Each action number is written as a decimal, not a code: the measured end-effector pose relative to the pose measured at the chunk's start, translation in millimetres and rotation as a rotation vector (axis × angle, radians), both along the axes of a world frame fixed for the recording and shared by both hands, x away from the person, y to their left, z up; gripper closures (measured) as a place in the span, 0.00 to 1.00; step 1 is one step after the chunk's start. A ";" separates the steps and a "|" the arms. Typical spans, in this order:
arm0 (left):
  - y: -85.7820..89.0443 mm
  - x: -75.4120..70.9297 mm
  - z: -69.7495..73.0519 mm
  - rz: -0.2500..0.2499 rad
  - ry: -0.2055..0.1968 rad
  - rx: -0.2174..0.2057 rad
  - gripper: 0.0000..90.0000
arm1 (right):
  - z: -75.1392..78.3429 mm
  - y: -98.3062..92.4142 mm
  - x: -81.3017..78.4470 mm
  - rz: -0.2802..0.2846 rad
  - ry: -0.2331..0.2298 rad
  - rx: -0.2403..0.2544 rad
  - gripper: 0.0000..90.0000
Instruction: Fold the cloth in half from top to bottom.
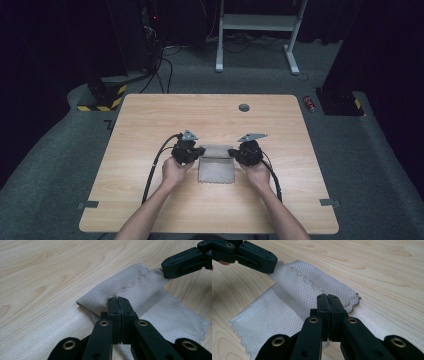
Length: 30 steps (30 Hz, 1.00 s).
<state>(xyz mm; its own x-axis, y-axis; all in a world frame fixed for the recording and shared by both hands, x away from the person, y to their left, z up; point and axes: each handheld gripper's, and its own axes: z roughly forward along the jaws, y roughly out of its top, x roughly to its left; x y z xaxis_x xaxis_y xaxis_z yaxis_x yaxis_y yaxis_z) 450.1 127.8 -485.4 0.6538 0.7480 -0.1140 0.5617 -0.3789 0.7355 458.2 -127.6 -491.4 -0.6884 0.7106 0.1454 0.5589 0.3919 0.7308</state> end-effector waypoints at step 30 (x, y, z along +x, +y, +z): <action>2.7 -16.3 1.8 -0.012 -0.017 -0.025 0.99 | 2.5 -3.8 -12.8 0.015 0.001 0.024 0.99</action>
<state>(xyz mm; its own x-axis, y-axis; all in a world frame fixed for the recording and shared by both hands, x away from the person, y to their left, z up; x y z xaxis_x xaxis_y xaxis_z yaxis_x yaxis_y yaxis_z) 433.8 130.5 -483.6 0.6648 0.7371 -0.1213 0.5448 -0.3674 0.7538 445.4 -131.3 -488.9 -0.6987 0.6965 0.1634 0.5542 0.3825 0.7393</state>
